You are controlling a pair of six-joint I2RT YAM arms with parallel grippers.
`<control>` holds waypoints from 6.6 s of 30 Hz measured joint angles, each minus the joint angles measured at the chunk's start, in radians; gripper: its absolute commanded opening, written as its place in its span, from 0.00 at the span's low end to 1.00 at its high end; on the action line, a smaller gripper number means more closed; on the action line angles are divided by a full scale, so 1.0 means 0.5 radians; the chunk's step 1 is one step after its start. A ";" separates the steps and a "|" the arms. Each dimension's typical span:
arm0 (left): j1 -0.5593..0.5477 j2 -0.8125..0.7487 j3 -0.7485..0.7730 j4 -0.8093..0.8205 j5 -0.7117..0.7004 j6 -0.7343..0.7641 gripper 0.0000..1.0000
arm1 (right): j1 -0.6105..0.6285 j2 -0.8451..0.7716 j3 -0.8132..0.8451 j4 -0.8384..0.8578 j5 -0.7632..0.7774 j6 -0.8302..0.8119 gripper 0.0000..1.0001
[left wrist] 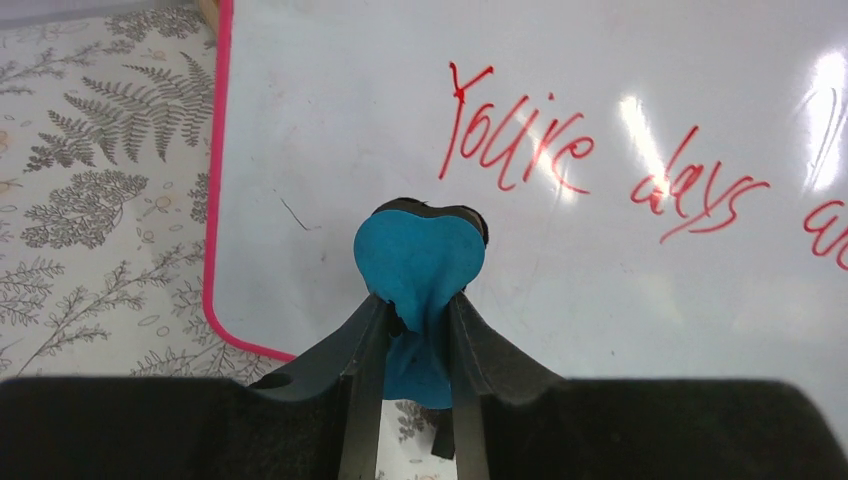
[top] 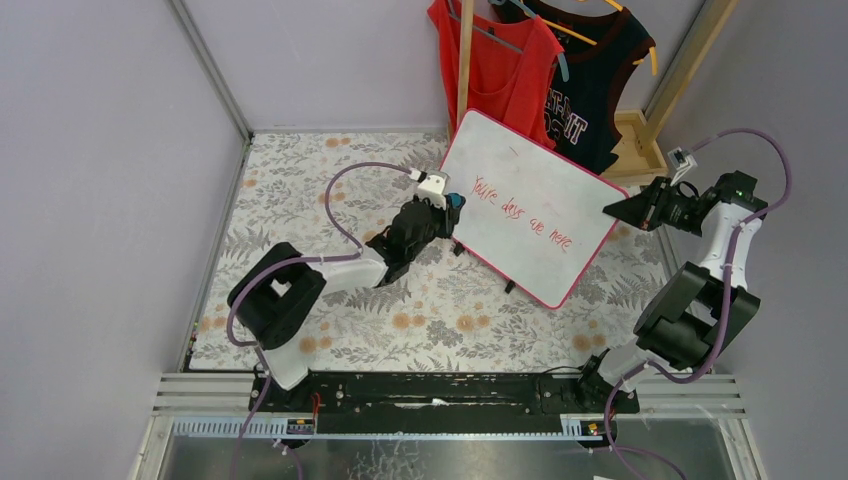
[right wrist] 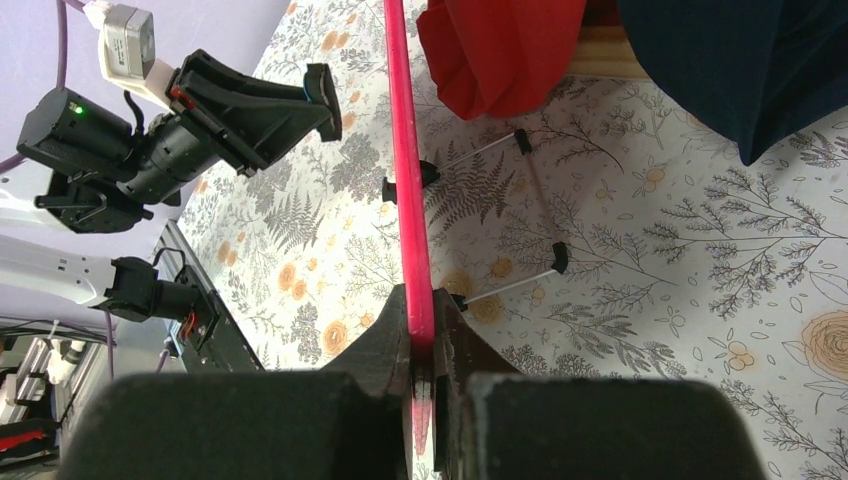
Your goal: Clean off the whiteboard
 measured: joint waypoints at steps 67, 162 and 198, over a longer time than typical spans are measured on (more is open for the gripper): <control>0.002 0.529 1.000 -0.544 0.291 0.270 0.00 | -0.020 0.002 -0.014 -0.186 -0.019 -0.272 0.00; -0.369 0.469 0.900 -0.723 0.220 0.089 0.00 | -0.036 0.035 -0.009 -0.307 -0.041 -0.416 0.00; -0.547 0.646 1.290 -0.782 0.149 -0.032 0.00 | -0.040 0.064 0.010 -0.365 -0.038 -0.474 0.00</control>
